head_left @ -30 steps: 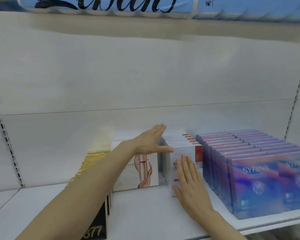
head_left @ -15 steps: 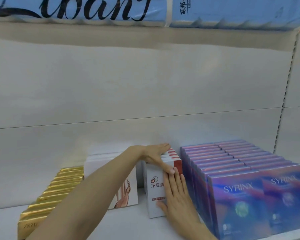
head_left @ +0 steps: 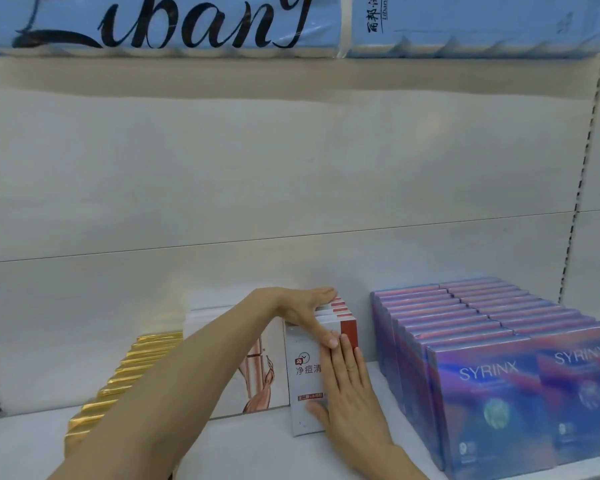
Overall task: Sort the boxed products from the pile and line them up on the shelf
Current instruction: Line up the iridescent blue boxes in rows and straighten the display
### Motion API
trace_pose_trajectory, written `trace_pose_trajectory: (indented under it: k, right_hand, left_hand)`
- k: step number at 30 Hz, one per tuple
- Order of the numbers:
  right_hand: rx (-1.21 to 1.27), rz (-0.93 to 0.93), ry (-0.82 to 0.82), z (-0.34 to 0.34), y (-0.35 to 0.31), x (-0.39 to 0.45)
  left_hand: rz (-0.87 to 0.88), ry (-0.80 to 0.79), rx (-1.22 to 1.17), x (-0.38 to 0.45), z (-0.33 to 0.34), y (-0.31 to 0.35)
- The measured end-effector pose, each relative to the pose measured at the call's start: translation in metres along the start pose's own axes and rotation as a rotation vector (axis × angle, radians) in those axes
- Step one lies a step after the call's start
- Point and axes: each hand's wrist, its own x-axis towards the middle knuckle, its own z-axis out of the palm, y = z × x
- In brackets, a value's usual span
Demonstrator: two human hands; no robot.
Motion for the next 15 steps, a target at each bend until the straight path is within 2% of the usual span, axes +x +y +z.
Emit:
trace_pose_trajectory:
  k: [6,10,13,15]
  right_hand:
    - [0.01,0.026,0.04,-0.005,-0.004,-0.004]
    - [-0.016,0.004,-0.032,-0.004,0.001,0.0]
    - [-0.02,0.007,-0.053,-0.013,0.006,-0.002]
    - [-0.002,0.003,-0.046,-0.025,0.008,-0.006]
  left_hand:
    - [0.019,0.041,-0.028,-0.008,0.005,0.0]
    - [0.033,0.077,-0.034,-0.006,0.006,0.001]
    - [0.026,0.121,0.068,-0.007,0.006,0.004]
    - [0.048,0.21,0.154,-0.013,0.011,0.01]
